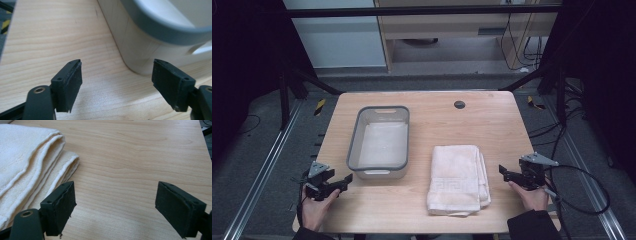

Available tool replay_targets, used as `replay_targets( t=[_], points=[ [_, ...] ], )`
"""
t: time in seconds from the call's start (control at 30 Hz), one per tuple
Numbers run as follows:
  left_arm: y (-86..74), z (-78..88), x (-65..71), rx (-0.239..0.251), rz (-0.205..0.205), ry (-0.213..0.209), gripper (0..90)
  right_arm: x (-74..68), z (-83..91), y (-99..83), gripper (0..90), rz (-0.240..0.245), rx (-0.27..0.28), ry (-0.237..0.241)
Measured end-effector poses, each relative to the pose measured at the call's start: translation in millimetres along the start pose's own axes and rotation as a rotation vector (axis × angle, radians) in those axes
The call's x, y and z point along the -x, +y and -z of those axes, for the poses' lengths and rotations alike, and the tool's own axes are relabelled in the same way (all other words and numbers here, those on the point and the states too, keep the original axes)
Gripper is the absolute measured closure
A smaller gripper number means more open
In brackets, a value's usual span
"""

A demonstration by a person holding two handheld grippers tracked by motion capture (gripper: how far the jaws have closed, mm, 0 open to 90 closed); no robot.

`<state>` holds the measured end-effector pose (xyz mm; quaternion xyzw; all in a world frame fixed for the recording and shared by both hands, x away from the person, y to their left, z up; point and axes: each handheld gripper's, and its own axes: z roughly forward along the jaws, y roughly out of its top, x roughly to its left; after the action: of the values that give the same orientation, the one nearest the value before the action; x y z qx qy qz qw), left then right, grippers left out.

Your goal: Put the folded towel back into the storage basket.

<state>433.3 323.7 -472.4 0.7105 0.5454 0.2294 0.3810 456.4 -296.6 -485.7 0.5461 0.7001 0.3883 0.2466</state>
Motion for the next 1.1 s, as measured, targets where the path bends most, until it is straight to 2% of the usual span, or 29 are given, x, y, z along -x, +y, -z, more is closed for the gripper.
replay_targets(
  t=[0.07, 0.1, 0.3, 0.4, 0.47, 0.73, 0.93, 1.1],
  points=[
    [1.3, 3.1, 1.8, 0.011, -0.008, 0.007, 24.5, -2.4, 1.1, -0.2, 16.4, -0.007, -0.008, 0.008],
    [2.2, 5.5, 2.8, 0.016, -0.015, 0.010, 25.1, -2.5, 0.6, -0.1, 16.3, 0.006, -0.008, 0.005],
    [5.5, 16.6, 5.9, 0.076, 0.004, -0.001, 26.6, -7.1, 2.4, 2.8, 16.8, 0.019, -0.007, 0.014],
    [8.5, 23.2, 7.1, 0.103, 0.000, -0.010, 27.4, -10.1, 2.6, 5.0, 18.2, 0.031, -0.003, 0.030],
    [9.6, 24.8, 7.3, 0.113, 0.001, -0.010, 27.5, -11.6, 3.8, 6.7, 19.0, 0.017, -0.002, 0.041],
    [19.0, 24.2, 9.3, 0.119, 0.006, -0.025, 27.5, -15.7, 5.9, 11.1, 23.9, 0.022, 0.000, 0.059],
    [25.8, 24.6, 12.8, 0.119, -0.010, -0.037, 27.3, -15.2, 7.7, 16.9, 26.1, 0.038, 0.011, 0.048],
    [32.1, 26.1, 15.4, 0.128, -0.018, -0.040, 27.3, -15.0, 10.3, 24.3, 27.3, 0.026, 0.033, 0.048]
  ],
)
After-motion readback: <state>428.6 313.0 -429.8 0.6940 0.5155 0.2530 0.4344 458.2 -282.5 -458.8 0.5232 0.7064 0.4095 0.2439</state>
